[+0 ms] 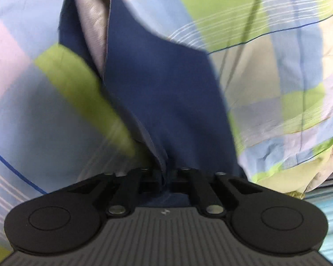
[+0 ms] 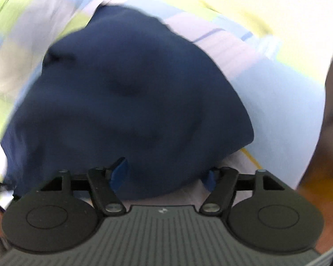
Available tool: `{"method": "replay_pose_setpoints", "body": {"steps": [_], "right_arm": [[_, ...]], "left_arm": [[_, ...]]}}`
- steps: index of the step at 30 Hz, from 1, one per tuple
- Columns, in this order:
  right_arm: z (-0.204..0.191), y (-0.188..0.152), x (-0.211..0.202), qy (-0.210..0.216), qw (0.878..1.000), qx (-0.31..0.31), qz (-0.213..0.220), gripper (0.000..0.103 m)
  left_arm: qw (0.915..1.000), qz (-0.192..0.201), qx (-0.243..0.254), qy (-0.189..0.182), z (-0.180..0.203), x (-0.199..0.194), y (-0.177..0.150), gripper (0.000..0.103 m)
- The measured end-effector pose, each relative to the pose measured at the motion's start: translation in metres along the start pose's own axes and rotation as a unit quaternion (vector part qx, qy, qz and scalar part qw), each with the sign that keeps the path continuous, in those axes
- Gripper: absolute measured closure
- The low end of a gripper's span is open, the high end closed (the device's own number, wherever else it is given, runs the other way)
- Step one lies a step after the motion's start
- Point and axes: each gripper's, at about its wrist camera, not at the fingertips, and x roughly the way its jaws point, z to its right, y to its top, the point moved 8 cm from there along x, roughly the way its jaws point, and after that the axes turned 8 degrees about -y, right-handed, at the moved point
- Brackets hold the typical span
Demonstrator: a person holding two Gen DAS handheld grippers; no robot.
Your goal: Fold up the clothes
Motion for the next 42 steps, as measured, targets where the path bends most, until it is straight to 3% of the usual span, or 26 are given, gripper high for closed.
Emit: {"method": "replay_pose_setpoints", "body": {"steps": [5,8,9,10,11,12,14,17,21,25,28,32,33,35,36,38,40,42], "right_arm": [[0.02,-0.004,-0.005,0.041,0.99,0.135,-0.004,0.03],[0.034,-0.007,-0.003,0.065,0.975,0.214,0.011,0.031],[0.037,-0.007,0.001,0.072,0.969,0.236,0.016,0.041],[0.038,-0.007,0.004,0.076,0.965,0.25,0.018,0.072],[0.037,-0.006,0.008,0.08,0.963,0.257,0.017,0.09],[0.035,-0.004,0.01,0.083,0.963,0.255,0.017,0.096],[0.023,0.001,0.003,0.081,0.971,0.222,0.031,0.096],[-0.019,0.014,-0.035,0.08,0.99,0.087,0.075,0.097],[-0.093,0.046,-0.097,0.137,0.983,0.012,0.121,0.097],[-0.184,0.09,-0.145,0.205,0.963,-0.033,0.173,0.097],[-0.266,0.135,-0.185,0.271,0.94,-0.047,0.204,0.097],[-0.353,0.179,-0.238,0.342,0.909,-0.048,0.233,0.097],[-0.369,0.186,-0.253,0.36,0.9,-0.049,0.239,0.097],[-0.39,0.191,-0.284,0.393,0.882,-0.057,0.254,0.097],[-0.395,0.19,-0.301,0.408,0.872,-0.064,0.263,0.097],[-0.394,0.182,-0.325,0.428,0.858,-0.077,0.275,0.097],[-0.381,0.168,-0.331,0.433,0.856,-0.086,0.27,0.097],[-0.348,0.145,-0.313,0.413,0.872,-0.088,0.248,0.097]], "left_arm": [[0.994,-0.022,0.107,0.009,0.044,-0.057,-0.034,0.103],[0.9896,-0.049,0.129,0.041,0.041,-0.065,-0.051,0.103],[0.9894,-0.052,0.124,0.054,0.034,-0.06,-0.053,0.103],[0.9891,-0.056,0.118,0.067,0.027,-0.056,-0.054,0.103],[0.99,-0.051,0.11,0.073,0.02,-0.052,-0.054,0.103],[0.9901,-0.044,0.108,0.078,0.021,-0.052,-0.052,0.103],[0.9901,-0.025,0.113,0.079,0.03,-0.054,-0.046,0.103],[0.9882,-0.007,0.136,0.07,0.056,-0.056,-0.029,0.103],[0.9848,0.02,0.165,0.051,0.087,-0.064,0.009,0.103],[0.9692,0.072,0.23,0.052,0.148,-0.074,0.089,0.103],[0.9547,0.109,0.269,0.066,0.191,-0.084,0.15,0.103],[0.9253,0.188,0.322,0.069,0.262,-0.137,0.211,0.103],[0.9193,0.201,0.332,0.068,0.273,-0.148,0.215,0.103],[0.8974,0.25,0.36,0.054,0.313,-0.195,0.226,0.103],[0.894,0.258,0.363,0.05,0.32,-0.205,0.225,0.103],[0.8787,0.273,0.387,0.057,0.332,-0.237,0.208,0.103],[0.8797,0.259,0.392,0.071,0.317,-0.246,0.181,0.103],[0.8882,0.229,0.386,0.096,0.286,-0.244,0.151,0.103]]}}
